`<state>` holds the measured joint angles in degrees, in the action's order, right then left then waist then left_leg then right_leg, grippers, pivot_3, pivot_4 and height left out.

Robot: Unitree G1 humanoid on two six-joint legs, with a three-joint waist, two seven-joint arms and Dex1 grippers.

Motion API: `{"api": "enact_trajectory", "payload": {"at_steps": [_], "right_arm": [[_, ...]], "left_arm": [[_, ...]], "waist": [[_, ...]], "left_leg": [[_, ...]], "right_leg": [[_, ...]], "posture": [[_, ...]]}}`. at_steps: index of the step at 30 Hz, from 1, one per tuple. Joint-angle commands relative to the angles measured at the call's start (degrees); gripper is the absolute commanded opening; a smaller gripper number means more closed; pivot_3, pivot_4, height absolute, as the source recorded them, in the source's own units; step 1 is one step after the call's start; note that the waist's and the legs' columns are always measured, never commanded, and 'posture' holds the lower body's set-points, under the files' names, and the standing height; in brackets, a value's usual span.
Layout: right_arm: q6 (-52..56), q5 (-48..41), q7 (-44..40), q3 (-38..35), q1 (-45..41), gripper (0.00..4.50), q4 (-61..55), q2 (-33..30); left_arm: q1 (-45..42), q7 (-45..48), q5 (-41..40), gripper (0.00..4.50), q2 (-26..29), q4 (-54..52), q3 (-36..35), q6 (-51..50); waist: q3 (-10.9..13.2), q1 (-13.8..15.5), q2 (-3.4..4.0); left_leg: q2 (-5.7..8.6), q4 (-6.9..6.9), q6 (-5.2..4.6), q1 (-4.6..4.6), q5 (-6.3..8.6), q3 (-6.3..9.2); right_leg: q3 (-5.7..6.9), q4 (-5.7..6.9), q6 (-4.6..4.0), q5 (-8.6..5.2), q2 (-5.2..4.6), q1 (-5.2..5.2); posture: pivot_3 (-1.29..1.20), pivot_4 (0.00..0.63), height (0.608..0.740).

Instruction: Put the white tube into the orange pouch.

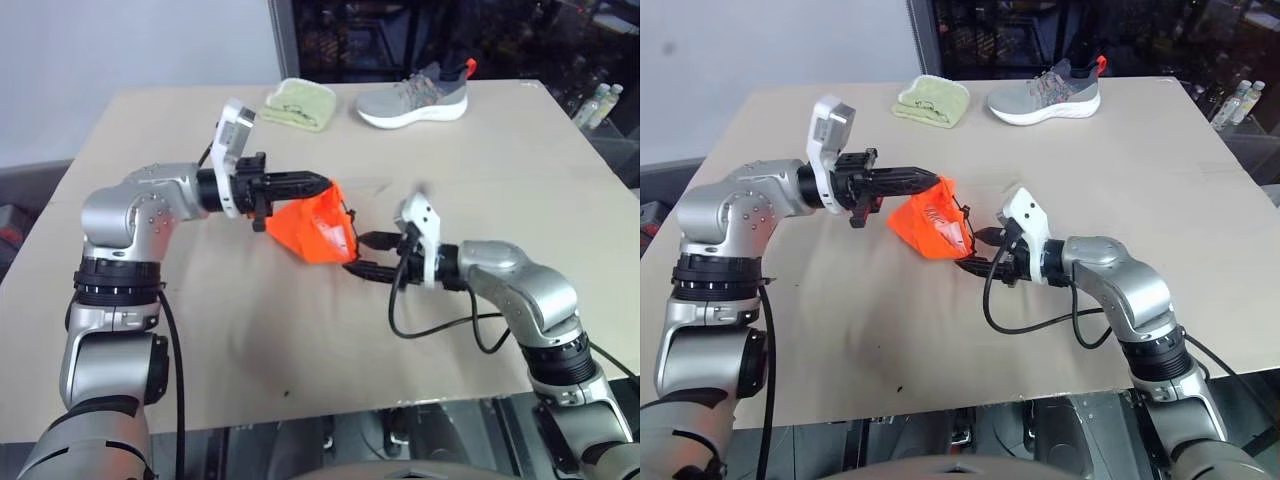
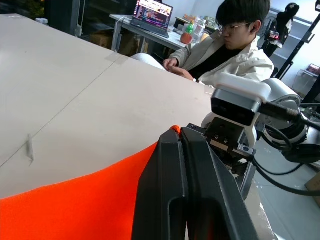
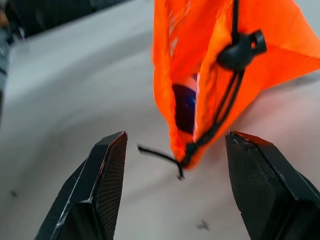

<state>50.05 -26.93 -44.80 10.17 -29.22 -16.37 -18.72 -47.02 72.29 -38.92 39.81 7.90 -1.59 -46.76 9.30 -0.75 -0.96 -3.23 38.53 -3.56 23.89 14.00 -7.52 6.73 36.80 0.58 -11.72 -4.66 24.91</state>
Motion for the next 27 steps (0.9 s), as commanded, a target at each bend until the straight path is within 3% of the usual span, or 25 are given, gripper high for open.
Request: {"api": "enact_trajectory", "payload": {"at_steps": [1,14,27], "right_arm": [[0.17,-2.73,0.67,-3.44,-1.58,3.14,3.11,1.47],[5.39,-13.02,-5.32,-7.47,-3.23,3.14,7.44,-0.11],[-3.89,-8.53,-10.08,-1.42,-3.76,3.14,11.70,0.19]], "left_arm": [[-0.23,0.88,0.34,0.00,0.51,-2.52,-0.14,1.73],[3.12,4.20,-1.24,0.00,3.22,-7.05,-0.58,-0.13],[7.03,7.70,-5.01,0.00,7.26,-11.65,-1.39,-3.63]], "waist": [[-0.01,0.05,-0.01],[0.00,-0.02,0.00],[0.00,0.02,0.00]], "left_leg": [[0.00,0.00,0.00,0.00,0.00,0.00],[0.00,-0.02,0.00,0.01,0.00,0.00],[0.01,-0.01,-0.01,0.01,0.01,0.01]], "right_leg": [[0.00,0.00,0.00,0.00,0.00,0.00],[0.00,0.00,-0.11,0.07,0.00,0.00],[0.00,-0.01,-0.05,0.03,-0.03,0.00]], "posture": [[0.00,0.150,0.740],[0.00,0.150,0.740],[0.00,0.150,0.740]]}}
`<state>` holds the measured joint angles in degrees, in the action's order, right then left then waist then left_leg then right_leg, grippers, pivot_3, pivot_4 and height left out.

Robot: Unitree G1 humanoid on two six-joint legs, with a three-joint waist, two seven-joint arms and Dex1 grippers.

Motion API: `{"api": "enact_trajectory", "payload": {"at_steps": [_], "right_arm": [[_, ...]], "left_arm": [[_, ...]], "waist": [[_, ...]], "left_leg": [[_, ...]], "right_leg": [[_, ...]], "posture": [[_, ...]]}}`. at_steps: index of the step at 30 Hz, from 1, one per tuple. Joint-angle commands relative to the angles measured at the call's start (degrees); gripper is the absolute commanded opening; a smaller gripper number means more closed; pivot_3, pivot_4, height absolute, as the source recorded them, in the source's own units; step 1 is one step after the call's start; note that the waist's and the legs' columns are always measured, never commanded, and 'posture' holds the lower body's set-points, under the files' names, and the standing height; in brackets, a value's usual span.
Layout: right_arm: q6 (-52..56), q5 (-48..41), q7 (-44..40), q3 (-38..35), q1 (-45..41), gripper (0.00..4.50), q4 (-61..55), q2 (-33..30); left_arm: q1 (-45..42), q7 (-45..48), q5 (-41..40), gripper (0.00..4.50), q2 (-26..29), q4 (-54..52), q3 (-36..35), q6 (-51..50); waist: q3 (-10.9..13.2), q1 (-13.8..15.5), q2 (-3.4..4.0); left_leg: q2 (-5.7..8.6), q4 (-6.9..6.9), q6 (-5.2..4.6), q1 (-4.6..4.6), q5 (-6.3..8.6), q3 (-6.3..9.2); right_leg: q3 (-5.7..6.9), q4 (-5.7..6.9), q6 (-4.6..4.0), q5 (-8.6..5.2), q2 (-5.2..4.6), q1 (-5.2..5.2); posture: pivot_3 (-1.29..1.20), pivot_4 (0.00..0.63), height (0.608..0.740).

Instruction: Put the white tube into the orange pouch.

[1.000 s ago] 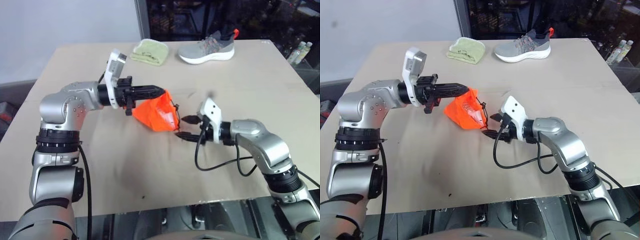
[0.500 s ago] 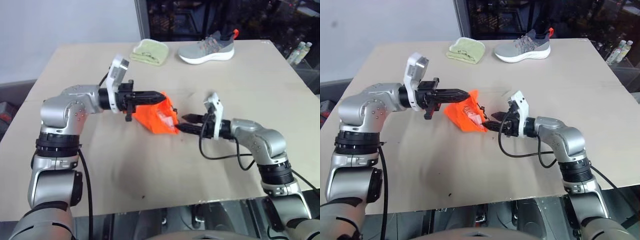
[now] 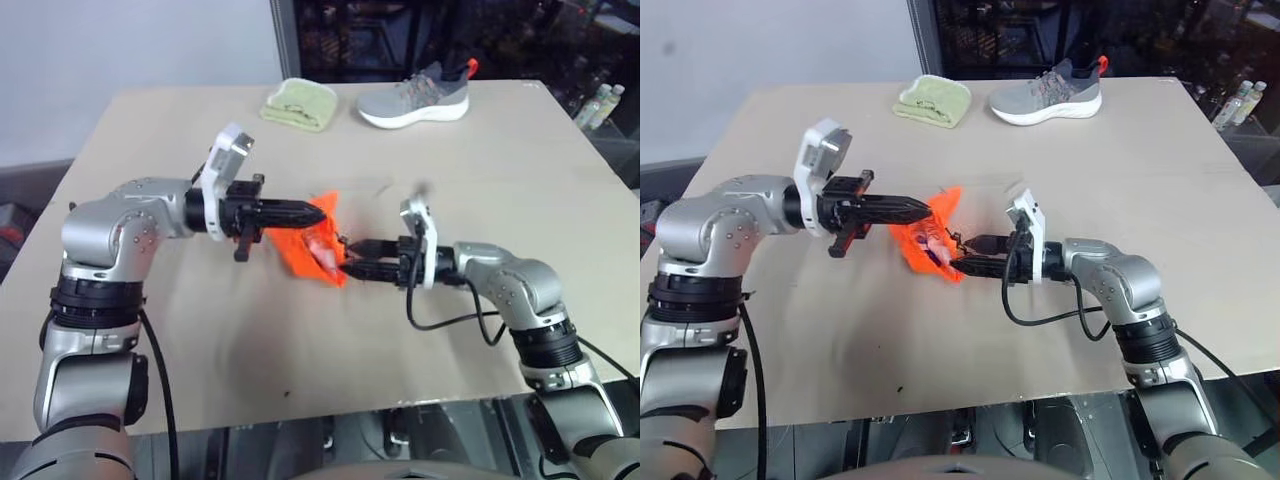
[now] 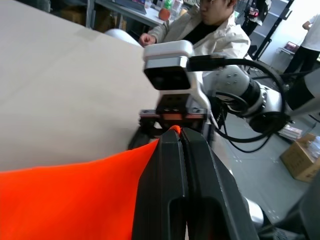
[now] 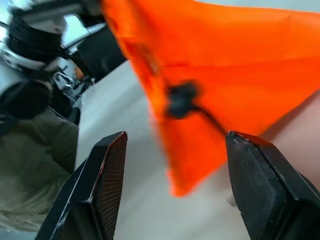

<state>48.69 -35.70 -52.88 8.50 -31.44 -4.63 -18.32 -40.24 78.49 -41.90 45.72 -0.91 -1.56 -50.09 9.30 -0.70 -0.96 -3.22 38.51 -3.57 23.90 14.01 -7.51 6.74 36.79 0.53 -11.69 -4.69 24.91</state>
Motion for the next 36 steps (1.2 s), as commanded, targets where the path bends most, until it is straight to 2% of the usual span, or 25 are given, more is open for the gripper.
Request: {"api": "enact_trajectory", "payload": {"at_steps": [1,10,21,26,31,36], "right_arm": [[-3.18,0.51,-2.61,0.78,-1.73,3.14,0.19,-0.02],[-1.90,-2.96,-7.66,1.75,-1.22,3.14,-2.46,0.33],[3.19,-9.35,-8.03,1.31,0.41,3.14,-8.45,-1.44],[-3.94,-1.61,-0.21,0.77,-0.15,3.14,-4.34,1.24],[-6.62,2.86,2.59,2.27,0.34,3.14,-2.63,0.85],[-8.76,4.91,1.67,3.74,-0.08,3.14,1.01,2.29]], "left_arm": [[0.51,1.59,-2.15,0.00,1.51,-3.01,-1.50,-0.27],[0.89,0.71,-1.87,0.00,0.96,-2.45,-1.33,1.07],[-0.40,0.79,-1.62,0.00,0.41,-0.67,-1.44,1.85],[-0.63,-0.23,-2.14,0.00,0.01,-1.79,-1.70,1.24],[-0.03,-1.35,-2.44,0.00,-0.39,-2.64,-1.88,1.24],[0.01,-2.10,-2.75,0.00,-0.80,-3.20,-1.86,1.05]], "waist": [[0.00,-0.05,0.00],[0.00,0.00,0.00],[0.00,0.00,0.00],[0.00,-0.02,0.00],[0.00,0.04,0.00],[0.00,-0.06,0.00]], "left_leg": [[0.00,0.00,0.00,0.00,0.00,-0.01],[0.00,0.00,0.00,0.00,0.00,0.01],[-0.01,0.00,0.00,0.00,0.00,0.02],[-0.01,0.00,0.00,0.00,0.00,0.02],[0.01,0.00,0.00,0.01,0.00,0.02],[-0.01,0.00,0.01,0.00,-0.01,0.01]], "right_leg": [[-0.01,0.00,0.00,0.00,0.00,0.00],[0.00,0.00,-0.01,0.01,0.00,0.00],[0.01,0.00,-0.01,0.01,0.01,0.00],[0.01,0.01,0.01,-0.01,0.01,0.00],[0.02,0.01,-0.01,0.01,-0.02,0.00],[0.01,0.01,0.00,0.00,0.02,0.00]], "posture": [[0.00,0.150,0.740],[0.00,0.150,0.740],[0.00,0.150,0.740],[0.00,0.150,0.740],[0.00,0.150,0.740],[0.00,0.150,0.740]]}}
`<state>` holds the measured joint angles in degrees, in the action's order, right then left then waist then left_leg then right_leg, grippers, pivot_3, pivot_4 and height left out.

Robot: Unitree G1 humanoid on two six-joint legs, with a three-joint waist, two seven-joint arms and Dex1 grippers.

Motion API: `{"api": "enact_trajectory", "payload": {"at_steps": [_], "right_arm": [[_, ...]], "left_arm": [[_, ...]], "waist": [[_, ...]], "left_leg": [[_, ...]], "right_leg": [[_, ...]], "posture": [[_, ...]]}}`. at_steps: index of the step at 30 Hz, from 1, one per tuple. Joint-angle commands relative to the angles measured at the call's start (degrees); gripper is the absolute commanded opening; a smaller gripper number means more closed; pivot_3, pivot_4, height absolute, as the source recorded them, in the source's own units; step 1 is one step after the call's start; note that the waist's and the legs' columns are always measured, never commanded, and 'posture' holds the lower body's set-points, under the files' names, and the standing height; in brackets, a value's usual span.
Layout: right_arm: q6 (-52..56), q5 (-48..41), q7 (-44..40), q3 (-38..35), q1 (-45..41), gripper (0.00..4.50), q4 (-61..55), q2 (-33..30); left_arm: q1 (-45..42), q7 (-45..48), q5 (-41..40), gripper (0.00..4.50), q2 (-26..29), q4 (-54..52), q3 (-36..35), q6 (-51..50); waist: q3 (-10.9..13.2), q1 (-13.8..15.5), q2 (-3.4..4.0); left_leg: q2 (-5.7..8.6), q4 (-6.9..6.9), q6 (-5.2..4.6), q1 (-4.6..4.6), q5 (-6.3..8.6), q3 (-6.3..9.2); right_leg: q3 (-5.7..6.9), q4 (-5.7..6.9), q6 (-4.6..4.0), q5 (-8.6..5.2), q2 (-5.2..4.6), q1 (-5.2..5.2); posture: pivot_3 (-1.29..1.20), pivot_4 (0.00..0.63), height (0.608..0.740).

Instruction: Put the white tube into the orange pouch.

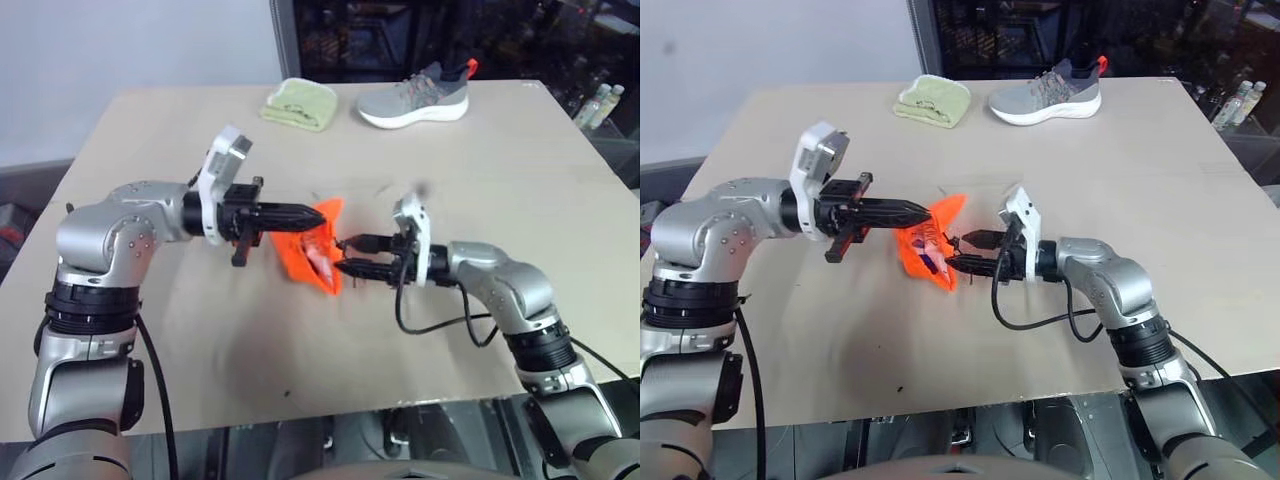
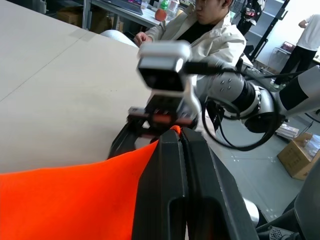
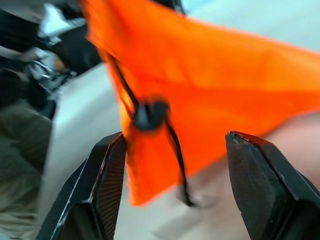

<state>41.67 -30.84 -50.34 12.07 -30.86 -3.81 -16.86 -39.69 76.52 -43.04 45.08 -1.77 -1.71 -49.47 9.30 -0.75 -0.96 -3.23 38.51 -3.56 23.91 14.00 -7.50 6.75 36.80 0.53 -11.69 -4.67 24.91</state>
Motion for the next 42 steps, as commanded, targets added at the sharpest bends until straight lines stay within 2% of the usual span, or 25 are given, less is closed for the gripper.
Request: {"api": "enact_trajectory", "payload": {"at_steps": [1,11,16,27,28,31,34,35,42], "right_arm": [[-1.81,0.03,-1.26,0.14,-0.77,3.14,0.70,1.04],[-0.55,-2.66,-5.25,-1.98,1.60,3.14,-1.80,-2.63],[-3.22,0.74,-4.70,-0.94,2.47,3.14,-0.60,-4.31],[-6.77,4.47,-3.43,1.04,0.62,3.14,4.03,0.49],[-6.82,4.36,-3.36,0.91,0.33,2.76,4.28,0.95],[-6.93,3.99,-3.54,0.56,-0.10,2.01,4.54,1.87],[-6.19,3.29,-3.94,-0.03,0.19,0.30,3.54,1.82],[-5.46,2.34,-4.22,-0.70,0.51,0.05,2.34,1.40],[5.12,-14.16,-4.09,-11.33,3.69,0.05,-9.13,-1.20]], "left_arm": [[-0.56,-0.20,-1.64,0.00,-0.19,-2.35,-1.72,0.44],[-0.55,-0.45,-1.68,0.00,0.10,-2.27,-1.92,0.34],[-0.61,-0.69,-1.75,0.00,0.08,-2.37,-1.98,0.25],[-0.38,-0.82,-1.73,0.00,0.36,-2.75,-1.97,0.41],[-0.24,-0.85,-1.73,0.00,0.38,-2.92,-1.95,0.43],[0.10,-0.98,-1.64,0.00,0.37,-3.18,-1.95,0.56],[0.54,-1.18,-1.46,0.00,0.26,-3.40,-2.02,0.82],[0.70,-1.31,-1.37,0.00,0.17,-3.44,-2.02,0.99],[1.93,-3.18,-0.88,0.00,-1.62,-4.08,-1.86,2.93]], "waist": [[0.00,-0.01,0.00],[0.00,0.06,0.00],[0.00,0.02,0.00],[0.00,0.10,0.00],[0.00,0.08,0.00],[0.00,-0.01,0.00],[0.00,0.02,0.00],[0.00,0.04,0.00],[0.00,0.15,0.00]], "left_leg": [[0.00,0.00,0.00,0.00,0.00,0.00],[0.02,0.00,0.00,0.00,0.00,0.01],[0.00,0.00,0.00,0.00,0.00,0.01],[0.02,0.01,0.00,0.00,0.00,0.00],[0.02,0.01,0.00,0.00,0.00,0.00],[0.01,0.01,0.00,-0.01,0.00,0.00],[0.00,0.00,0.00,-0.01,0.00,0.01],[0.00,0.00,0.00,-0.01,0.00,0.01],[0.01,0.00,0.00,0.00,0.00,0.03]], "right_leg": [[0.00,0.00,0.00,0.00,0.00,0.00],[0.00,-0.01,-0.01,0.01,-0.02,-0.01],[0.00,0.00,0.01,0.00,-0.01,0.00],[0.00,0.00,0.01,0.00,-0.02,-0.01],[0.00,0.00,0.02,-0.01,-0.03,-0.01],[-0.01,0.00,0.02,-0.01,-0.02,-0.01],[0.00,0.00,0.00,0.00,0.00,0.00],[0.00,0.00,0.00,0.00,-0.01,-0.01],[0.01,-0.01,-0.06,0.04,-0.03,-0.02]], "posture": [[0.00,0.150,0.740],[0.00,0.150,0.740],[0.00,0.150,0.740],[0.00,0.150,0.740],[0.00,0.150,0.740],[0.00,0.150,0.740],[0.00,0.150,0.740],[0.00,0.150,0.740],[0.00,0.150,0.740]]}}
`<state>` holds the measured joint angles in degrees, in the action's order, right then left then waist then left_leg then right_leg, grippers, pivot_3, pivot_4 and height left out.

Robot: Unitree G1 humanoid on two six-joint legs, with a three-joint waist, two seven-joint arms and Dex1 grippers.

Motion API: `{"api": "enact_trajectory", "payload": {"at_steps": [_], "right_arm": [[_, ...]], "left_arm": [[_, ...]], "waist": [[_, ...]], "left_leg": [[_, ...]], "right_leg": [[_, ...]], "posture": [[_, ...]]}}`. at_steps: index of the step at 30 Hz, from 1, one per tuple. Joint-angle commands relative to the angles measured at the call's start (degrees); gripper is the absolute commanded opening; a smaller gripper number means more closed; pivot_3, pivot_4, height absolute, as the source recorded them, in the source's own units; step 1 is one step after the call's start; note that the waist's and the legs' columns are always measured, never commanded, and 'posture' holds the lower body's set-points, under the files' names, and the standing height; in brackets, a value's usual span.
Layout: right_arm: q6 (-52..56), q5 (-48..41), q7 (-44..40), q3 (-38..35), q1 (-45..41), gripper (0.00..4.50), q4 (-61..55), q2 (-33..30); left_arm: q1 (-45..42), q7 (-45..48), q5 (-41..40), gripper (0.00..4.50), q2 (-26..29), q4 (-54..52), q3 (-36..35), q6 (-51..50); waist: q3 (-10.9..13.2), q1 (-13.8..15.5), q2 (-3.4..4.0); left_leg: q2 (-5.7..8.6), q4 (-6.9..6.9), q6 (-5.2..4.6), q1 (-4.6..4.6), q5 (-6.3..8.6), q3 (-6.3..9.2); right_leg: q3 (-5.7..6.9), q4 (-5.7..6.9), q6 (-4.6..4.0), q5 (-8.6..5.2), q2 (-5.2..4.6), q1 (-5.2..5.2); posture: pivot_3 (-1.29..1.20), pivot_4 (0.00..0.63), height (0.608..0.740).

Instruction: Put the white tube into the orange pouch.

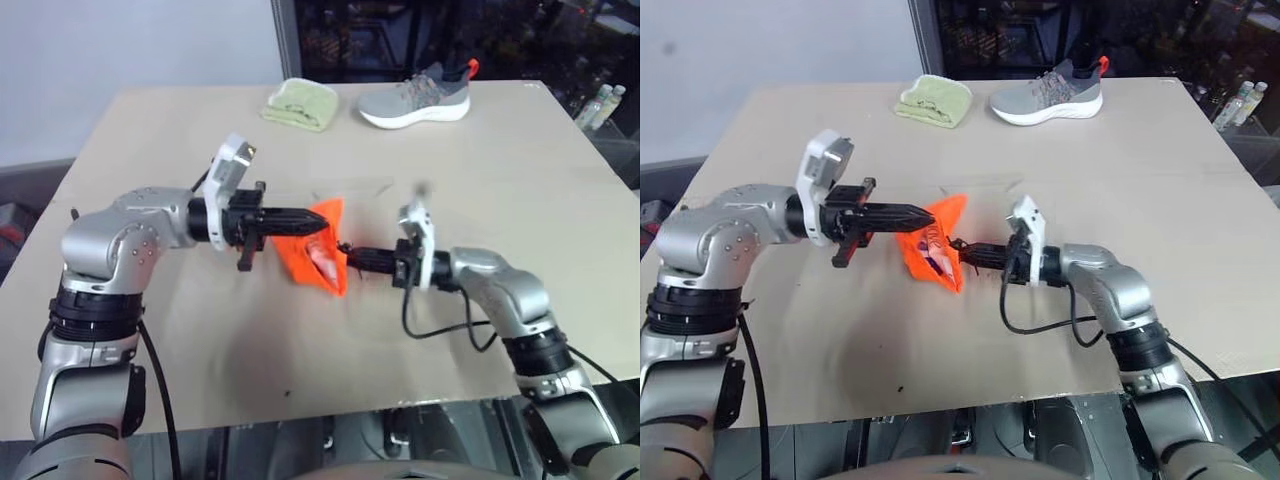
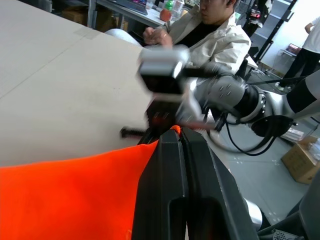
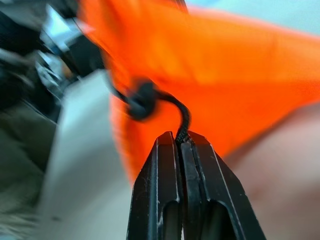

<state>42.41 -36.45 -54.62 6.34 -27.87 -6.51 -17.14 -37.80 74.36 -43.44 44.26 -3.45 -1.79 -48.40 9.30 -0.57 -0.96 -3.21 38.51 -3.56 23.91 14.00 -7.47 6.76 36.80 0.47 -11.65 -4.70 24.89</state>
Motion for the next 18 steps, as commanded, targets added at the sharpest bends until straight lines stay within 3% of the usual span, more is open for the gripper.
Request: {"api": "enact_trajectory", "payload": {"at_steps": [1,7,10,11,13,16,18], "right_arm": [[6.09,-10.94,0.67,-6.97,1.21,0.05,-8.19,-1.61],[14.67,-24.34,7.13,-13.81,2.58,0.05,-15.12,-4.60],[16.95,-32.49,13.04,-17.35,0.66,0.05,-15.40,-4.03],[17.19,-34.68,15.10,-18.18,-0.48,0.00,-15.13,-3.94],[17.39,-38.44,18.69,-19.37,-2.84,0.00,-14.69,-4.25],[18.14,-42.28,21.41,-20.06,-5.37,0.00,-14.57,-6.48],[20.02,-44.73,21.93,-20.19,-8.51,0.00,-13.79,-10.23]], "left_arm": [[0.15,-1.48,-0.32,0.00,-1.23,-2.40,-1.72,2.34],[0.79,-5.59,1.12,0.00,-5.77,-2.62,-0.07,4.26],[0.37,-6.79,-1.55,0.00,-7.16,-1.92,-0.50,0.08],[0.97,-6.20,-1.31,0.56,-6.63,-3.23,-0.57,0.68],[2.04,-6.12,-0.16,1.14,-6.01,-6.29,-0.95,3.05],[2.93,-5.15,-0.10,2.51,-4.12,-10.24,-0.85,3.76],[2.32,-5.30,1.62,2.51,-4.19,-12.56,0.42,6.44]], "waist": [[0.00,-0.01,0.01],[0.00,-0.01,0.00],[0.00,-0.01,0.00],[0.01,-0.11,-0.01],[0.01,-0.32,0.00],[0.01,-0.08,0.00],[0.02,0.10,0.01]], "left_leg": [[0.00,0.00,0.00,0.00,0.00,0.00],[0.00,0.00,0.00,-0.02,0.00,0.02],[0.00,0.00,-0.01,-0.02,0.00,0.02],[0.00,0.00,-0.01,-0.02,0.00,0.02],[-0.01,-0.01,-0.01,-0.03,0.00,-0.01],[-0.02,-0.05,0.00,-0.03,0.00,0.01],[0.00,-0.08,-0.01,-0.02,0.01,0.01]], "right_leg": [[0.00,0.00,0.00,0.00,0.00,0.00],[0.01,0.01,-0.04,0.03,0.00,-0.01],[0.00,0.01,-0.04,0.02,0.00,-0.02],[0.00,0.01,-0.04,0.03,0.00,-0.02],[-0.02,0.01,-0.04,0.03,0.01,-0.01],[-0.01,0.00,-0.06,0.03,0.02,0.00],[0.00,-0.04,-0.06,0.04,0.01,-0.01]], "posture": [[0.00,0.150,0.740],[0.00,0.150,0.740],[0.00,0.150,0.740],[0.00,0.150,0.740],[0.00,0.150,0.740],[0.00,0.150,0.740],[0.00,0.150,0.740]]}}
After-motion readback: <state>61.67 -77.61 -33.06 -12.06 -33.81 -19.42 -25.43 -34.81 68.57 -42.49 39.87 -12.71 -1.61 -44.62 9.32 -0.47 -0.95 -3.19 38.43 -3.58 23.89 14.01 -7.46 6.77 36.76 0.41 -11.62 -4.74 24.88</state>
